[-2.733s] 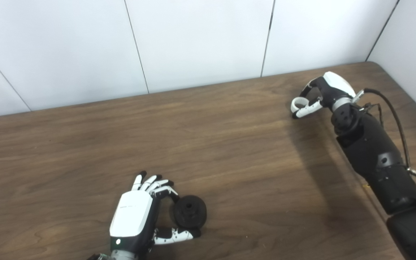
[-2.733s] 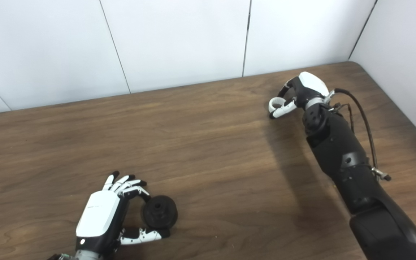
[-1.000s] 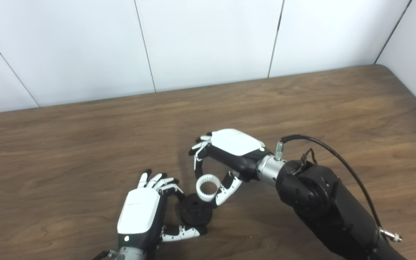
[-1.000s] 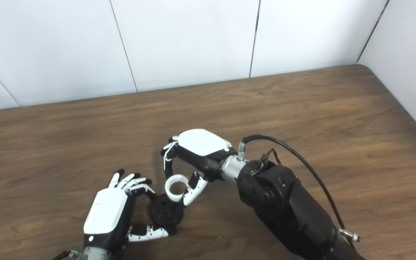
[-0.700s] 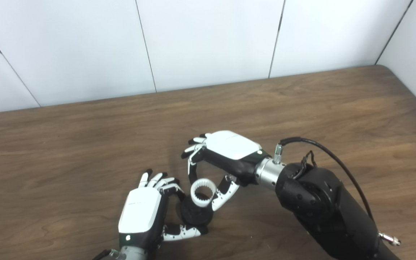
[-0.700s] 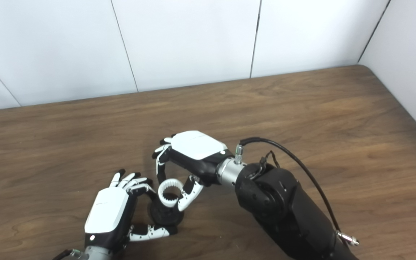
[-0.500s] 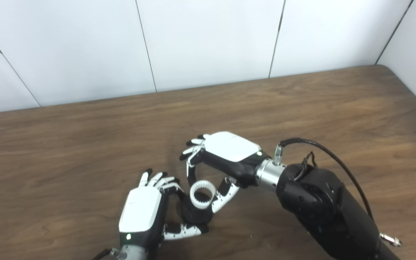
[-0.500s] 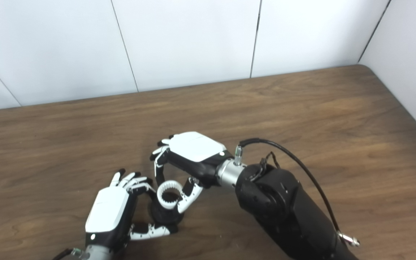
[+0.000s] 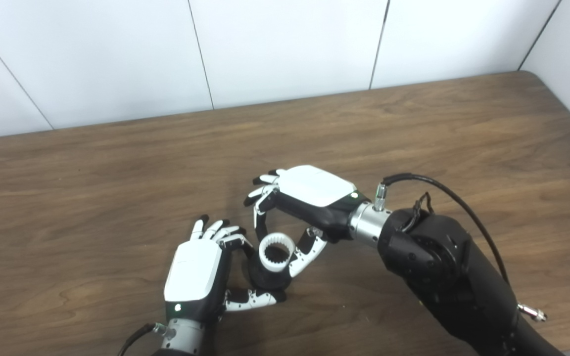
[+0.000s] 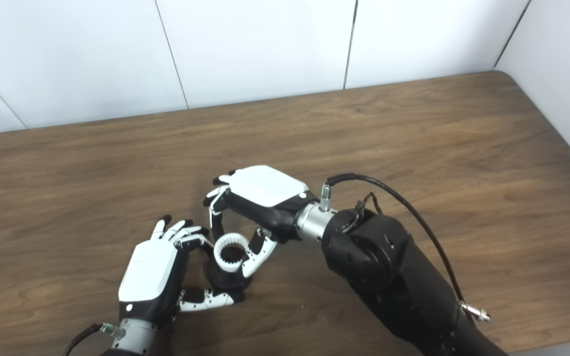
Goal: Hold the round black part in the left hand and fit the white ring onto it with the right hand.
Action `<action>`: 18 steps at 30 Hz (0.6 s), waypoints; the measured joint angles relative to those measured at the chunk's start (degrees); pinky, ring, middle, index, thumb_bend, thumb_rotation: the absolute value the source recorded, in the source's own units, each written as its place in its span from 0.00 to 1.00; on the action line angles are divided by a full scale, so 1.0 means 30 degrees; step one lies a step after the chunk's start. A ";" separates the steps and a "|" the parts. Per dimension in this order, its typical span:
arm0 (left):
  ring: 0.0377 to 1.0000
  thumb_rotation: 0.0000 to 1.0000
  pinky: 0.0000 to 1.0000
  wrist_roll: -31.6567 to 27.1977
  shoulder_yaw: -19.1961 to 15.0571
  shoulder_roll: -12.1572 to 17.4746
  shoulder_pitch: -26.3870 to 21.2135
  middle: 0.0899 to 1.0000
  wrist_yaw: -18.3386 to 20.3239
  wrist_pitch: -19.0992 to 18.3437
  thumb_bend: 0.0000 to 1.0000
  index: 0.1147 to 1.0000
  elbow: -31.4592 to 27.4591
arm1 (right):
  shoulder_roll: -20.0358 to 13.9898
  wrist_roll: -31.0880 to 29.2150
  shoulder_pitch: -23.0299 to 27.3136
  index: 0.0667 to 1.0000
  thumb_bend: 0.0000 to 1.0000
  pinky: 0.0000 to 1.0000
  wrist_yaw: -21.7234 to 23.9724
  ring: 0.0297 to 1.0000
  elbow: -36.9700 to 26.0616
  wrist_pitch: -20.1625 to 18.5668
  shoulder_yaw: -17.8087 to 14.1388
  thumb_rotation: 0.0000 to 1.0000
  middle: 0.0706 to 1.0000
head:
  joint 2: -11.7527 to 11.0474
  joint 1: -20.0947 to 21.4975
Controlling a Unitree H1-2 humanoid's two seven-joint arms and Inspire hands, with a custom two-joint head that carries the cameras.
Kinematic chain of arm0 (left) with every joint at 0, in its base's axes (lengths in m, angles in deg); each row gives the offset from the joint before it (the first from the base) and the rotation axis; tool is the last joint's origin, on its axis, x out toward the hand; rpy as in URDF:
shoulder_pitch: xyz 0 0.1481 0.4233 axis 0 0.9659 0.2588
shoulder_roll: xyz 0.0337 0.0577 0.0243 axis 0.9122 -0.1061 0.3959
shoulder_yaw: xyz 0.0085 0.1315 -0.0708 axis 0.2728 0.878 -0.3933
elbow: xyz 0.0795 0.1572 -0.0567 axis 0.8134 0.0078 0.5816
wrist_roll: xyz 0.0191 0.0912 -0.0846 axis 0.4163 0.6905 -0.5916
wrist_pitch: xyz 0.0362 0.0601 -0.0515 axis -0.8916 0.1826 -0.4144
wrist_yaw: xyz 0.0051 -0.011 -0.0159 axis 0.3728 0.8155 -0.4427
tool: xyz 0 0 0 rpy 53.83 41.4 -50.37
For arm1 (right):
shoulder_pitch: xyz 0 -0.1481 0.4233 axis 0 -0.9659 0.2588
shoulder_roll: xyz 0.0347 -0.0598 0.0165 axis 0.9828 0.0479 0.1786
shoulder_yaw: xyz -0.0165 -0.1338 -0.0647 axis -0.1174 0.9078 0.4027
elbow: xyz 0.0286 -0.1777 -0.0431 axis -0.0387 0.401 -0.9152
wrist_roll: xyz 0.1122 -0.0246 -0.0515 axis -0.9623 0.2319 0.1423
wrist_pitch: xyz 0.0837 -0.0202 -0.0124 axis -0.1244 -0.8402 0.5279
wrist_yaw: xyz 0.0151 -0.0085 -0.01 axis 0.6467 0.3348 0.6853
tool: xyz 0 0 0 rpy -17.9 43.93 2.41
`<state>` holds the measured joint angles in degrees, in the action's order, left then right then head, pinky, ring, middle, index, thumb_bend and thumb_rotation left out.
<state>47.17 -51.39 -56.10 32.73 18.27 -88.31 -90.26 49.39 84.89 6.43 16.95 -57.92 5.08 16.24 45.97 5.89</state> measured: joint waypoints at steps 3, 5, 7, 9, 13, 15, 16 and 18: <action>0.88 0.05 1.00 0.0014 0.0028 -0.0029 -0.0006 0.76 0.0001 -0.0103 0.52 0.42 -0.0020 | 0.0039 0.0006 -0.0123 0.45 0.52 1.00 -0.0001 0.96 0.0096 0.0008 -0.0067 0.13 0.83 | 0.0059 0.0000; 0.88 0.05 1.00 0.0014 0.0046 -0.0028 -0.0010 0.76 0.0001 -0.0123 0.52 0.42 -0.0021 | 0.0076 0.0016 -0.0123 0.45 0.52 1.00 -0.0003 0.96 0.0166 0.0025 -0.0091 0.14 0.83 | 0.0059 0.0000; 0.88 0.05 1.00 0.0014 0.0055 -0.0028 -0.0014 0.76 0.0000 -0.0130 0.52 0.42 -0.0022 | 0.0143 0.0038 -0.0123 0.45 0.52 1.00 -0.0006 0.96 0.0287 0.0077 -0.0090 0.14 0.83 | 0.0117 -0.0029; 0.88 0.05 1.00 0.0015 0.0065 -0.0027 -0.0021 0.76 0.0001 -0.0148 0.52 0.42 -0.0023 | 0.0254 0.0078 -0.0128 0.45 0.52 1.00 -0.0046 0.96 0.0590 0.0219 -0.0086 0.14 0.83 | 0.0117 -0.0029; 0.88 0.05 1.00 0.0076 0.0112 -0.0027 -0.0022 0.76 0.0001 -0.0184 0.52 0.42 -0.0043 | 0.0494 0.0178 -0.0299 0.45 0.52 1.00 -0.0052 0.96 0.0693 0.0322 -0.0076 0.14 0.83 | 0.0175 -0.0058; 0.88 0.05 1.00 0.0111 0.0123 -0.0028 -0.0021 0.76 0.0001 -0.0197 0.52 0.42 -0.0046 | 0.0609 0.0236 -0.0431 0.45 0.52 1.00 -0.0061 0.96 0.0722 0.0397 -0.0076 0.14 0.83 | 0.0176 -0.0059; 0.88 0.05 1.00 0.0109 0.0122 -0.0028 -0.0022 0.76 0.0001 -0.0202 0.52 0.42 -0.0046 | 0.0660 0.0240 -0.0495 0.45 0.52 1.00 -0.0082 0.96 0.0791 0.0443 -0.0076 0.14 0.83 | 0.0176 -0.0059; 0.88 0.05 1.00 0.0109 0.0123 -0.0028 -0.0022 0.76 0.0001 -0.0216 0.52 0.42 -0.0046 | 0.0780 0.0233 -0.0626 0.45 0.52 1.00 -0.0204 0.96 0.1070 0.0527 -0.0079 0.13 0.83 | 0.0176 -0.0059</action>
<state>47.50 -51.02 -56.18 32.66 18.28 -88.95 -90.39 51.73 85.59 4.55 16.34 -54.71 6.66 16.00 46.49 5.71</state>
